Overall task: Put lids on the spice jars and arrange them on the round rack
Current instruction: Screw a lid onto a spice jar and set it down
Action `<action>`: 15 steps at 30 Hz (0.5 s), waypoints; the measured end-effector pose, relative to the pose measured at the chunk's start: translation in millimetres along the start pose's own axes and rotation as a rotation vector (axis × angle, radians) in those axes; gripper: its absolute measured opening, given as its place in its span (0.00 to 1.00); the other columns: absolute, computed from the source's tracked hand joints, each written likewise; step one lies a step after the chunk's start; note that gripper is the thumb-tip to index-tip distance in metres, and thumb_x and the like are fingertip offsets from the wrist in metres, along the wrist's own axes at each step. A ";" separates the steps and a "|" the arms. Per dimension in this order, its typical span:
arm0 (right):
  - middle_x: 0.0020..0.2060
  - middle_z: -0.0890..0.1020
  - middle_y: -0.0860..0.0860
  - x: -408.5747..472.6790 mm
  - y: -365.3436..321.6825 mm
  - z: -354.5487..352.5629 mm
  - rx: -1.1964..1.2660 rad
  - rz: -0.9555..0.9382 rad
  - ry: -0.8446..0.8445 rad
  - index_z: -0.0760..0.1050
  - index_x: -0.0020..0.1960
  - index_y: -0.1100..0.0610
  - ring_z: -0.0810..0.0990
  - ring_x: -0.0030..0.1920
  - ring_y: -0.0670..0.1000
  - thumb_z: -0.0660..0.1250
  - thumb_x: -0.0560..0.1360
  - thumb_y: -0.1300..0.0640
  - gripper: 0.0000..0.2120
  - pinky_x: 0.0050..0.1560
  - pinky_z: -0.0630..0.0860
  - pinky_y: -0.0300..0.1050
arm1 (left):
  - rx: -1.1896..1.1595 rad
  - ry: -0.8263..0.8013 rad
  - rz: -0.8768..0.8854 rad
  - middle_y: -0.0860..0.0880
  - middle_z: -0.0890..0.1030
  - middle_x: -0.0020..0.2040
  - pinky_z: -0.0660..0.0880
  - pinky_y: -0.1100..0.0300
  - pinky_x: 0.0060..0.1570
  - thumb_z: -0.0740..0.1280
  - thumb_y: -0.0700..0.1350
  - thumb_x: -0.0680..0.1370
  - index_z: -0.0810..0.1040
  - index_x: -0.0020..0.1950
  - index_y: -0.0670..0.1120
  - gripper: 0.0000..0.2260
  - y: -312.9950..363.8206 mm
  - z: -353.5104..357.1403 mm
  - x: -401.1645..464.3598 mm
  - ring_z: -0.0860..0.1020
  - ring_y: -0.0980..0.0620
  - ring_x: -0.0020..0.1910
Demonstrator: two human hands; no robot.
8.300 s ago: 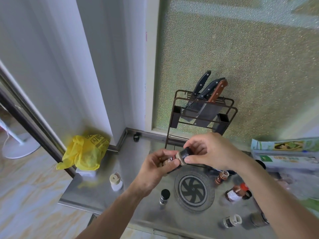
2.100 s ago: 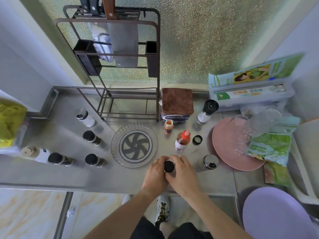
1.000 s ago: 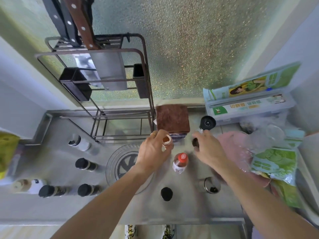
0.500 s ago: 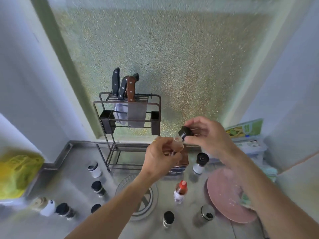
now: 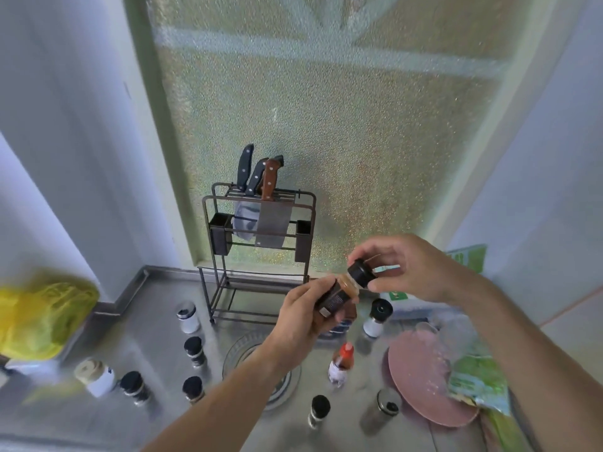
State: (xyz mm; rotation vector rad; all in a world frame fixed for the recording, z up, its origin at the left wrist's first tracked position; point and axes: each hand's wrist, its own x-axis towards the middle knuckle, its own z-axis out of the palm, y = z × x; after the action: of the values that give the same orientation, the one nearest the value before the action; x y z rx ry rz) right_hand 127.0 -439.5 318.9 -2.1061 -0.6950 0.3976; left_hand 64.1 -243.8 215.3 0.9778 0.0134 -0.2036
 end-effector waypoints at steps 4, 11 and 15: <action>0.53 0.87 0.49 -5.7 -4.9 0.8 -0.027 0.007 -0.025 0.82 0.57 0.53 0.85 0.56 0.48 0.76 0.70 0.71 0.21 0.59 0.81 0.48 | -0.023 -0.017 -0.028 0.35 0.77 0.47 0.68 0.66 0.25 0.66 0.52 0.80 0.86 0.48 0.43 0.14 -5.6 -0.6 -5.2 0.74 0.52 0.28; 0.47 0.88 0.48 -9.0 -5.7 7.2 -0.149 0.072 -0.015 0.83 0.55 0.51 0.87 0.46 0.46 0.81 0.68 0.60 0.17 0.53 0.82 0.43 | -0.031 -0.021 0.007 0.34 0.77 0.48 0.71 0.65 0.29 0.70 0.50 0.79 0.81 0.55 0.31 0.20 -22.0 -4.3 -12.0 0.75 0.51 0.31; 0.45 0.88 0.46 -12.5 -3.5 10.2 -0.169 0.083 -0.011 0.83 0.53 0.51 0.87 0.44 0.46 0.82 0.67 0.58 0.16 0.52 0.82 0.42 | -0.057 0.003 -0.002 0.38 0.80 0.45 0.74 0.63 0.32 0.74 0.50 0.75 0.82 0.56 0.34 0.20 -28.1 -3.8 -16.6 0.75 0.49 0.34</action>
State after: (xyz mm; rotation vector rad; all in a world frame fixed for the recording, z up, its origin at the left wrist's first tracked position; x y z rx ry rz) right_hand 110.8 -438.9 316.2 -2.2992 -0.6692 0.4084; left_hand 43.1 -253.1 191.8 0.9214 0.0225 -0.2026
